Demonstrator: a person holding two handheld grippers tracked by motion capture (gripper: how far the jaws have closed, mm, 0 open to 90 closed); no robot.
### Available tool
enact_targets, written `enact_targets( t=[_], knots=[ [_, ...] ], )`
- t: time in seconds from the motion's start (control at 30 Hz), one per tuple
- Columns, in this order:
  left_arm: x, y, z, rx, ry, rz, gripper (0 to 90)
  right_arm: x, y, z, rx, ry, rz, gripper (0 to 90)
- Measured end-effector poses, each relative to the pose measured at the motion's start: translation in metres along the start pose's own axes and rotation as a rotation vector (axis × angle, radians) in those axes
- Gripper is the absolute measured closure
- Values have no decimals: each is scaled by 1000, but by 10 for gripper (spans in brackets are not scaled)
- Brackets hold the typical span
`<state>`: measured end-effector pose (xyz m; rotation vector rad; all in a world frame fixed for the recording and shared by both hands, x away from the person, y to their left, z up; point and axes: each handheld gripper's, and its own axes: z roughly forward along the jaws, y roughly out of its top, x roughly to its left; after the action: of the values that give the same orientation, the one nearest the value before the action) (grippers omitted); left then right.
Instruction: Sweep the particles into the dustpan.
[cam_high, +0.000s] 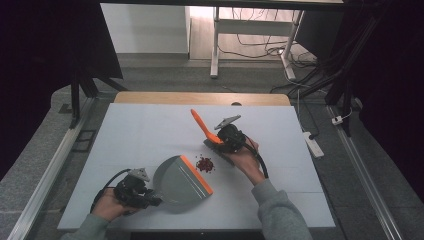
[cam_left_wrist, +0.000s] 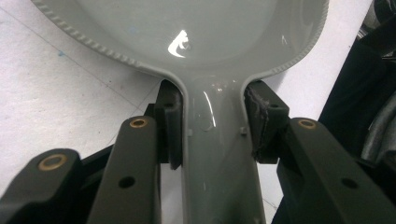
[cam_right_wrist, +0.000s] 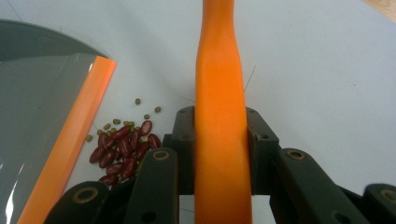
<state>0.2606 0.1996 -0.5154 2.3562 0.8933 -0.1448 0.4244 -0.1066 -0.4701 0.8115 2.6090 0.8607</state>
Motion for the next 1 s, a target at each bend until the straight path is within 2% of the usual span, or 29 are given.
enact_targets(
  t=[0.23,0.73,1.0],
  knots=[
    [0,0,1,0,-3,1,616,10,5,10,28,13,-29,705],
    [0,1,2,-1,-3,-2,616,25,10,14,46,19,-66,705],
    [0,1,2,-2,-4,-1,616,34,11,14,52,37,-87,705]
  ],
)
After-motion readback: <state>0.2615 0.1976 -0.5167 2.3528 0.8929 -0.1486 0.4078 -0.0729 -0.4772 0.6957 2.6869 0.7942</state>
